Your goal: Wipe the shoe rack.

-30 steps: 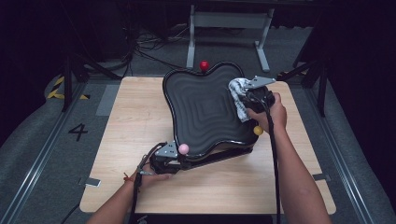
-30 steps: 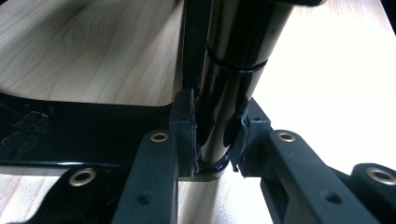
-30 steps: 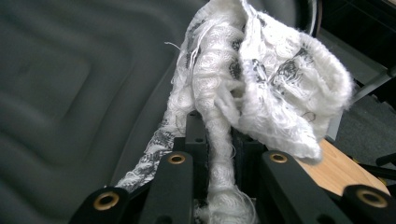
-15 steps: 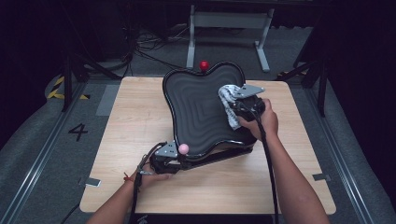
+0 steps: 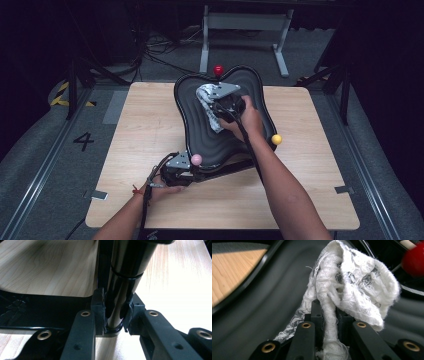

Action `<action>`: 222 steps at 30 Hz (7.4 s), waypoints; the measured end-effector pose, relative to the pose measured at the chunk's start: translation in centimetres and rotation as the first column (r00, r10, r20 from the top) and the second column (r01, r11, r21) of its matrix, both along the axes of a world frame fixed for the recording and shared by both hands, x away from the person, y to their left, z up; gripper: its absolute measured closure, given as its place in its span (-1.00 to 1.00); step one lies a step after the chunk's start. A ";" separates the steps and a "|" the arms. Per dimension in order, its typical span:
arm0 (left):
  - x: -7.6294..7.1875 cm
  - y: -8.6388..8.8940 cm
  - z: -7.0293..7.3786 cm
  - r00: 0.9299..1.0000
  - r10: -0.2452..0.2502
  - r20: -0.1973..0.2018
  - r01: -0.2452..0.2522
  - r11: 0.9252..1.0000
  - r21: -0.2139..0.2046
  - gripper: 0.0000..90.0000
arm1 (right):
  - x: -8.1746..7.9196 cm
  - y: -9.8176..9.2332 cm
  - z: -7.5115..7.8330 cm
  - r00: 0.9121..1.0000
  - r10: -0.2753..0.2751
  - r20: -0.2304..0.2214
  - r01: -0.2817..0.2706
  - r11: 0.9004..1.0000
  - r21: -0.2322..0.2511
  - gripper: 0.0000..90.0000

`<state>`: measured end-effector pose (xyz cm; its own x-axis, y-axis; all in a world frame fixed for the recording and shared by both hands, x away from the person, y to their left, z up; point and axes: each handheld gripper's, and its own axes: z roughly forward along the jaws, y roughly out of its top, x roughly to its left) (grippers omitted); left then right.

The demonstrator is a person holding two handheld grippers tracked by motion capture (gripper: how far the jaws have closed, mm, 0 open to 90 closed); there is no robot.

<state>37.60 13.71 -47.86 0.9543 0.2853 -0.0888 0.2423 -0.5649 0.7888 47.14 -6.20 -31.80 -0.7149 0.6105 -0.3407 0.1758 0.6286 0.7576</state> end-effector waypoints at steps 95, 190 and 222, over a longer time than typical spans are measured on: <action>0.9 0.2 0.0 0.998 0.063 0.022 -0.063 0.998 0.005 0.64 | -8.6 -12.4 -6.2 0.999 -0.031 -0.020 0.030 0.999 -0.014 0.79; -3.3 10.5 -0.3 0.929 0.369 0.036 -0.369 0.914 0.170 -0.56 | -16.5 -8.1 -13.9 0.893 0.393 -0.219 -0.406 0.914 -0.015 0.80; -3.2 10.4 -0.3 0.930 0.366 0.028 -0.365 0.914 0.176 -0.56 | -16.9 -7.1 -13.3 0.862 0.450 -0.233 -0.461 0.887 0.010 0.31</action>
<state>34.43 24.10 -48.12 0.7798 0.6260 -0.0107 0.4625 -0.5644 0.6837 30.21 -13.34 -45.15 -0.9695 0.1863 -0.1592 0.0216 0.7120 0.7019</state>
